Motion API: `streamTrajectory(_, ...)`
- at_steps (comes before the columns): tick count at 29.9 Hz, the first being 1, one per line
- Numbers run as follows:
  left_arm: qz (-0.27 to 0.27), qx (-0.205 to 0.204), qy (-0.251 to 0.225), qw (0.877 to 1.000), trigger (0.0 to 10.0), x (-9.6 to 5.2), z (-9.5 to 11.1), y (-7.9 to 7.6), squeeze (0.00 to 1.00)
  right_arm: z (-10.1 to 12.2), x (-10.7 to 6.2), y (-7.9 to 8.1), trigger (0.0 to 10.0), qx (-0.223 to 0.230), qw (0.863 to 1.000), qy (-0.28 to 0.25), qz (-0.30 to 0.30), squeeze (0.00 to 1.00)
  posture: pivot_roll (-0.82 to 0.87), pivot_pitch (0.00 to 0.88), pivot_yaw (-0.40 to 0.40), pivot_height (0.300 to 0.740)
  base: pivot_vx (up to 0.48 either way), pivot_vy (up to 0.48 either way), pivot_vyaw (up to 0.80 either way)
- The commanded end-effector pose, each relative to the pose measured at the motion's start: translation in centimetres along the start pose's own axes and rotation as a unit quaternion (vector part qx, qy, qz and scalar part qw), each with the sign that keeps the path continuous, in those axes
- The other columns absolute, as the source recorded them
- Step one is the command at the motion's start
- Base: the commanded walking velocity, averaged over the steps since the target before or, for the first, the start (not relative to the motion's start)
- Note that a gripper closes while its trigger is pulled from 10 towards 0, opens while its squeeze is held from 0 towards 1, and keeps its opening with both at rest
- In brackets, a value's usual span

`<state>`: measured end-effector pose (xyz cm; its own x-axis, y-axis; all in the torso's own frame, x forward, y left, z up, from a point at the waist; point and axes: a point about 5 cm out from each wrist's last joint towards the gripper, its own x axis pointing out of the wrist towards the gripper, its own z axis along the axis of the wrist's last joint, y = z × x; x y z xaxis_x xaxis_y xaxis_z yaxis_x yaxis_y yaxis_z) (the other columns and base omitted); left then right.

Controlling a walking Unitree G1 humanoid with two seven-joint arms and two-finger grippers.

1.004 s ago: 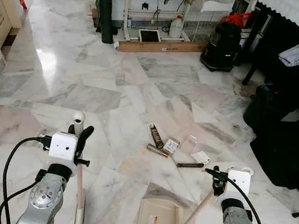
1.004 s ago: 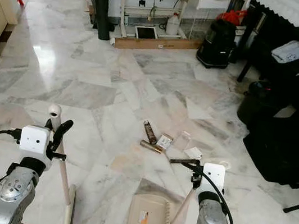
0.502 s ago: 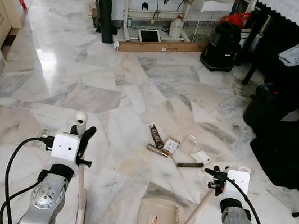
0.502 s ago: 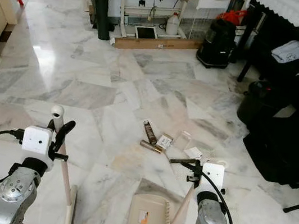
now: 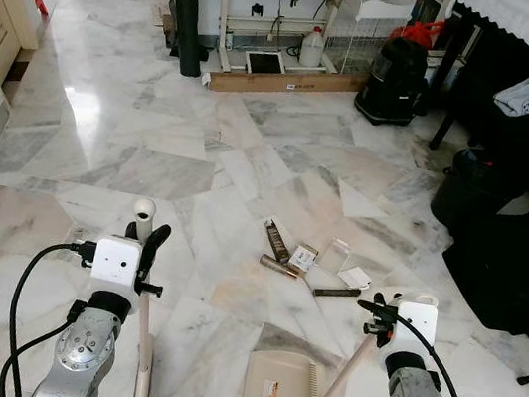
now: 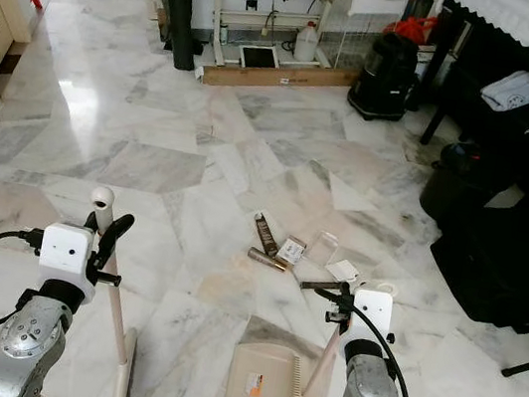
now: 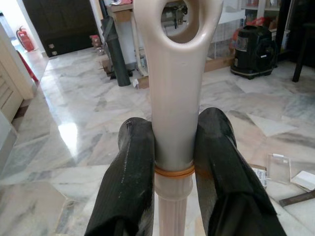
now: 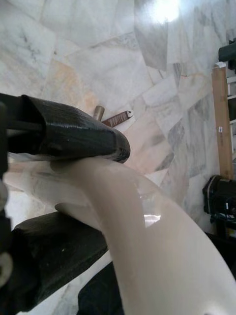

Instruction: Sweep floor

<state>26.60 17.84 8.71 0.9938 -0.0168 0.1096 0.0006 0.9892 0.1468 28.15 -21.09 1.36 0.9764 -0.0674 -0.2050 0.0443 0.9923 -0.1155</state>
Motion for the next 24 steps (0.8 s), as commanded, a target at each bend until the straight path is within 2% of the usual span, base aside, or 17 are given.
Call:
streamTrajectory(1,0.0,0.011,-0.011,1.0,10.0,0.0,0.5,0.2,0.0,0.9,0.3,0.0,0.0,-0.006,1.0,-0.025,-0.002,0.0,0.14,0.078,-0.022,0.74,0.0,0.0,0.0)
streamTrajectory(13,0.009,0.012,-0.014,1.0,10.0,0.1,0.5,0.3,0.0,2.7,0.9,1.1,0.0,0.001,0.997,-0.072,0.006,0.0,0.13,0.075,-0.025,0.74,0.0,0.0,0.0)
streamTrajectory(14,0.013,0.012,-0.017,1.0,10.0,0.1,0.6,0.4,0.0,3.4,1.1,1.5,10.0,0.012,0.996,-0.091,0.001,0.0,0.13,0.066,-0.029,0.74,0.0,0.0,0.0)
streamTrajectory(20,0.017,0.011,-0.017,1.0,10.0,0.2,0.5,0.4,0.0,4.3,1.4,1.9,10.0,0.035,0.993,-0.113,-0.01,0.0,0.13,0.055,-0.033,0.74,0.0,0.0,0.0)
streamTrajectory(23,0.02,0.01,-0.018,1.0,10.0,0.3,0.4,0.3,0.0,5.2,1.6,2.3,10.0,0.059,0.989,-0.132,-0.019,0.0,0.12,0.031,-0.037,0.74,0.0,0.0,0.0)
streamTrajectory(24,0.025,0.007,-0.024,0.999,10.0,0.5,0.5,0.3,0.0,6.0,1.8,2.6,10.0,0.084,0.985,-0.147,-0.03,0.0,0.12,0.011,-0.041,0.74,0.0,0.0,0.0)
